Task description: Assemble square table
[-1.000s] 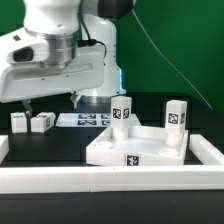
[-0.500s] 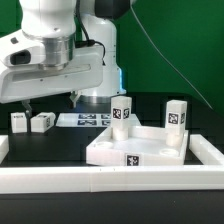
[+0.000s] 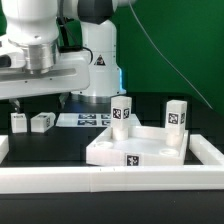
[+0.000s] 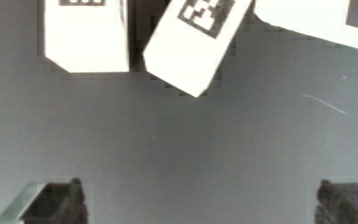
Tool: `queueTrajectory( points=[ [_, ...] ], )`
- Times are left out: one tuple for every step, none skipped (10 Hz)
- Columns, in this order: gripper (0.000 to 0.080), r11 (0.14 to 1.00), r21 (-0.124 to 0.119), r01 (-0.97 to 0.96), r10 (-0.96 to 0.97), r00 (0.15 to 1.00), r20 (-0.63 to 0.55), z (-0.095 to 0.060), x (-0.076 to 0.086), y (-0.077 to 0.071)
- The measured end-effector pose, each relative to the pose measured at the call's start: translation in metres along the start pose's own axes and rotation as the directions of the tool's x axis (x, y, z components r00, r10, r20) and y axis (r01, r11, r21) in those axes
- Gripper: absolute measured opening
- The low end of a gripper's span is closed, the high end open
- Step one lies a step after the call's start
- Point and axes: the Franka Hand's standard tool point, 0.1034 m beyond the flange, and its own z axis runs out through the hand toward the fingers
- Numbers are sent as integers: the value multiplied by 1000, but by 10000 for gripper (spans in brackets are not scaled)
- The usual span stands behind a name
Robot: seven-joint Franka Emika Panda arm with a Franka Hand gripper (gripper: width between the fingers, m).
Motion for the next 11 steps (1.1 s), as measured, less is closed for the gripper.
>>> queueTrajectory(
  points=[
    [649,1000,0,2,-2,1000,0,0,0,0],
    [649,1000,0,2,-2,1000,1,0,0,0],
    [649,999,1,-39,39,999,2,1,-2,0],
    [649,994,5,-112,112,994,10,3,-7,3],
    [649,985,18,-171,170,984,45,8,-14,5],
    [649,973,36,-228,224,970,98,14,-21,7],
    [649,969,48,-244,236,963,129,16,-21,7],
    [649,970,49,-240,231,962,144,16,-20,7],
    [649,971,47,-235,226,964,140,16,-19,7],
    [649,971,47,-234,225,964,141,17,-19,7],
    [649,968,55,-243,233,961,147,18,-20,6]
  ],
)
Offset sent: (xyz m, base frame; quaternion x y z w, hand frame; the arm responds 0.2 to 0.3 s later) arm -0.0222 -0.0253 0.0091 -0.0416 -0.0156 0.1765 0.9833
